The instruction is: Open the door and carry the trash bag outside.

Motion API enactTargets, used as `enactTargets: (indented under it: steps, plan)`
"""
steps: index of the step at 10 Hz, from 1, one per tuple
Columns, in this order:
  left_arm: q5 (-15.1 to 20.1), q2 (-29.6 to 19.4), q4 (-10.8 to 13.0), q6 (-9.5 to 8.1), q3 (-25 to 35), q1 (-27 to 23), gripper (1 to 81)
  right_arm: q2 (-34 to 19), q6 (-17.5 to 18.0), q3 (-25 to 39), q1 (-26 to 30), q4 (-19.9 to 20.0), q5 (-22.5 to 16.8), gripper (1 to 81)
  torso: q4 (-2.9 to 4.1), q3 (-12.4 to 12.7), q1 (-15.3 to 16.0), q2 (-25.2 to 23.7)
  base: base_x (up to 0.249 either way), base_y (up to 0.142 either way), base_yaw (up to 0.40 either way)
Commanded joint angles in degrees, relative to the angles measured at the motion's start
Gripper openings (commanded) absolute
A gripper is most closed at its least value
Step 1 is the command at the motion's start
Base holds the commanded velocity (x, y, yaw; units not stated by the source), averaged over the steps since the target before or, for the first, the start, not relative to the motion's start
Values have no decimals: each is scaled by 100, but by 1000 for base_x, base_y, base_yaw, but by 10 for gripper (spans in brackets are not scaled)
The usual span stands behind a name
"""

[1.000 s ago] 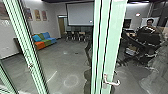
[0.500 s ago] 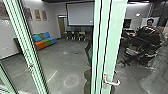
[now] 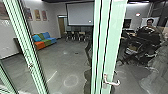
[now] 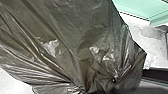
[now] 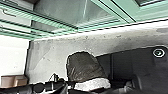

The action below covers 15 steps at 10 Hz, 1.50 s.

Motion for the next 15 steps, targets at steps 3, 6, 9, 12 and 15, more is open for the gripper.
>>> enactTargets:
  steps: [3, 6, 9, 12, 15]
  plan:
    - [309, -14, -33, 31, 53, -315, 10, -631, 35, 762, 928, 1491, -62, 811, 0, 0, 0, 2, 0, 0, 0]
    - [309, 3, -33, 31, 52, -315, 10, -841, 35, 1034, 1366, 2466, -71, 811, 0, 0, 0, 2, 0, 0, 0]
    - [309, 3, -33, 31, 44, -315, 10, -1097, 35, 1123, 2016, 3424, -115, 811, 0, 0, 0, 2, 0, 0, 0]
    - [309, 3, -33, 31, 35, -315, 10, -1044, 35, 886, 2474, 4295, -115, 811, 0, 0, 0, 2, 0, 0, 0]
    - [309, -5, -33, 22, 35, -315, 10, -868, 35, 403, 2974, 4962, -159, 811, 0, 0, 0, 2, 0, 0, 0]
